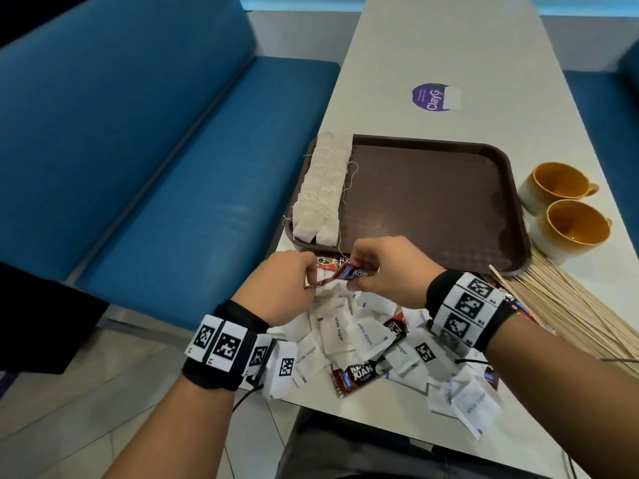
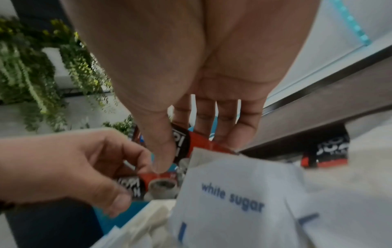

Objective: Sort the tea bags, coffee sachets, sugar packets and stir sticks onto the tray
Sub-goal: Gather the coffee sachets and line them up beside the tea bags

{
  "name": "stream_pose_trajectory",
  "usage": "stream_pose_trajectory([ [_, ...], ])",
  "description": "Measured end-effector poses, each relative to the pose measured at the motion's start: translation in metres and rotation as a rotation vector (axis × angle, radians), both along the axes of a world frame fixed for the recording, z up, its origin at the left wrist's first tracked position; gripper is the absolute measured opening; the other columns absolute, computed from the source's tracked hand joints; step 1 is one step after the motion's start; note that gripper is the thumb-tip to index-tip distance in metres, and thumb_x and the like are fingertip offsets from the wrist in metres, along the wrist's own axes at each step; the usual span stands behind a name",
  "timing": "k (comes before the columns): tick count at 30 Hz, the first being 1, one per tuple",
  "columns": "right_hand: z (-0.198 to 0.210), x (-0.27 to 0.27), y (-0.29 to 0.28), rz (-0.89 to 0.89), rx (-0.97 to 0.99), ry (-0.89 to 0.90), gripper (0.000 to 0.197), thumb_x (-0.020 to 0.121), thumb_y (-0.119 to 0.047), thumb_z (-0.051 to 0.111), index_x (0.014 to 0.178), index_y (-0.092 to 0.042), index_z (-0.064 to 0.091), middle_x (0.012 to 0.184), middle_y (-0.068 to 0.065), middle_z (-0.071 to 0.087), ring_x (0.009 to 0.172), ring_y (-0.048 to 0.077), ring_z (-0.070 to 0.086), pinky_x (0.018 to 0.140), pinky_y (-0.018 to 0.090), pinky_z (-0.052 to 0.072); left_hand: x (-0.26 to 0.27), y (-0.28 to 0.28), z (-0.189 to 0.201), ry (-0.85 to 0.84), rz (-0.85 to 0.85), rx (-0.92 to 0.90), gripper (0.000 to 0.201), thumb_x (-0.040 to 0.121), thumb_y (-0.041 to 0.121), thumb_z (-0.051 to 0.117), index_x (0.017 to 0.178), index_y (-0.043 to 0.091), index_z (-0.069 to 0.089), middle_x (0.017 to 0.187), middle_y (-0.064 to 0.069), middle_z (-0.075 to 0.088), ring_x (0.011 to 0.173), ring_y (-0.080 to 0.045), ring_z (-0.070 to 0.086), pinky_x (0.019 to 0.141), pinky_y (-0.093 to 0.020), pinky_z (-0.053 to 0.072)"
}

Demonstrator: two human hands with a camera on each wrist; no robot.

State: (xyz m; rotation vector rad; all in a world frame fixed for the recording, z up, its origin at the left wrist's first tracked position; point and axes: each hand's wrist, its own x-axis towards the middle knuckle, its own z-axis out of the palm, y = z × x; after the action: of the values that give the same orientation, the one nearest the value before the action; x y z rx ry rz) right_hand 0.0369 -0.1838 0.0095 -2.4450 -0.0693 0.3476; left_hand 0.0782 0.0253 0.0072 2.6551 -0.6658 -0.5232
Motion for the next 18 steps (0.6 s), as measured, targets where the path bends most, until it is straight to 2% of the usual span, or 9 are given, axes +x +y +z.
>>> stream_pose_trajectory([
  [4, 0.014, -0.002, -0.012, -0.113, 0.199, -0.115, 0.025, 0.082, -0.027, 0.085, 0.082, -0.02, 0.061, 0.073, -0.01, 0.063, 0.062, 0.002, 0.051, 0.06, 0.018, 0.043, 0.001, 0.003, 0.01, 0.001, 0.023, 0.055, 0.01, 0.088, 0.016, 0.062, 0.083, 0.017, 0.054, 0.078, 0.004, 0.058, 0.063, -0.01, 0.045, 0.052, -0.024, 0.029],
  [5, 0.016, -0.001, -0.015, -0.155, 0.253, -0.15, 0.025, 0.083, -0.026, 0.084, 0.082, -0.018, 0.06, 0.073, -0.009, 0.064, 0.061, 0.003, 0.052, 0.061, 0.021, 0.045, 0.002, 0.003, 0.01, 0.003, 0.018, 0.073, 0.011, 0.091, 0.016, 0.059, 0.084, 0.018, 0.051, 0.079, 0.003, 0.058, 0.061, -0.011, 0.045, 0.051, -0.025, 0.029],
  [7, 0.021, -0.002, -0.022, -0.228, 0.35, -0.194, 0.025, 0.087, -0.025, 0.079, 0.085, -0.015, 0.056, 0.075, -0.007, 0.065, 0.064, 0.009, 0.055, 0.065, 0.029, 0.048, 0.005, 0.001, 0.008, 0.035, -0.013, 0.063, 0.018, 0.095, 0.009, 0.049, 0.086, 0.023, 0.042, 0.086, -0.001, 0.062, 0.067, -0.016, 0.051, 0.055, -0.03, 0.038],
  [9, 0.024, -0.004, -0.031, -0.277, 0.422, -0.21, 0.02, 0.093, -0.022, 0.07, 0.089, -0.017, 0.05, 0.079, 0.001, 0.07, 0.072, 0.022, 0.065, 0.072, 0.041, 0.053, 0.007, -0.002, 0.003, 0.084, -0.054, 0.005, 0.027, 0.092, -0.001, 0.043, 0.097, 0.025, 0.041, 0.093, -0.003, 0.063, 0.075, -0.021, 0.055, 0.063, -0.035, 0.045],
  [11, 0.027, -0.01, -0.039, -0.303, 0.449, -0.212, 0.015, 0.097, -0.013, 0.058, 0.093, -0.015, 0.043, 0.074, 0.004, 0.064, 0.067, 0.027, 0.061, 0.068, 0.045, 0.051, 0.007, -0.007, -0.003, 0.1, -0.096, -0.032, 0.044, 0.086, -0.006, 0.044, 0.117, 0.025, 0.044, 0.093, -0.001, 0.056, 0.078, -0.02, 0.052, 0.066, -0.033, 0.043],
  [13, 0.029, -0.018, -0.046, -0.309, 0.374, -0.22, 0.015, 0.098, -0.006, 0.052, 0.097, -0.016, 0.04, 0.076, 0.003, 0.05, 0.064, 0.016, 0.045, 0.064, 0.041, 0.043, 0.005, -0.014, -0.007, 0.095, -0.118, -0.061, 0.045, 0.09, 0.004, 0.049, 0.132, 0.021, 0.049, 0.102, -0.002, 0.055, 0.093, -0.022, 0.051, 0.08, -0.037, 0.047],
  [15, 0.028, -0.028, -0.054, -0.312, 0.259, -0.184, 0.02, 0.095, -0.003, 0.052, 0.103, -0.019, 0.043, 0.08, -0.003, 0.049, 0.062, 0.008, 0.04, 0.064, 0.034, 0.041, 0.003, -0.019, -0.012, 0.068, -0.143, -0.02, 0.043, 0.095, 0.023, 0.045, 0.137, 0.017, 0.054, 0.117, -0.005, 0.057, 0.111, -0.024, 0.048, 0.098, -0.039, 0.043],
  [16, 0.027, -0.033, -0.058, -0.302, 0.201, -0.152, 0.022, 0.094, -0.003, 0.053, 0.105, -0.021, 0.048, 0.079, -0.006, 0.053, 0.06, 0.006, 0.042, 0.062, 0.03, 0.043, 0.002, -0.021, -0.015, 0.062, -0.157, 0.016, 0.047, 0.095, 0.024, 0.042, 0.141, 0.017, 0.052, 0.122, -0.006, 0.056, 0.117, -0.025, 0.046, 0.103, -0.037, 0.04],
  [18, 0.027, -0.044, -0.061, -0.241, 0.096, -0.073, 0.023, 0.094, -0.006, 0.058, 0.098, -0.028, 0.06, 0.08, -0.009, 0.06, 0.062, 0.006, 0.052, 0.061, 0.02, 0.047, 0.0, -0.021, -0.02, 0.055, -0.155, 0.087, 0.056, 0.093, 0.01, 0.044, 0.149, 0.018, 0.044, 0.127, -0.005, 0.052, 0.124, -0.024, 0.04, 0.106, -0.032, 0.037],
])
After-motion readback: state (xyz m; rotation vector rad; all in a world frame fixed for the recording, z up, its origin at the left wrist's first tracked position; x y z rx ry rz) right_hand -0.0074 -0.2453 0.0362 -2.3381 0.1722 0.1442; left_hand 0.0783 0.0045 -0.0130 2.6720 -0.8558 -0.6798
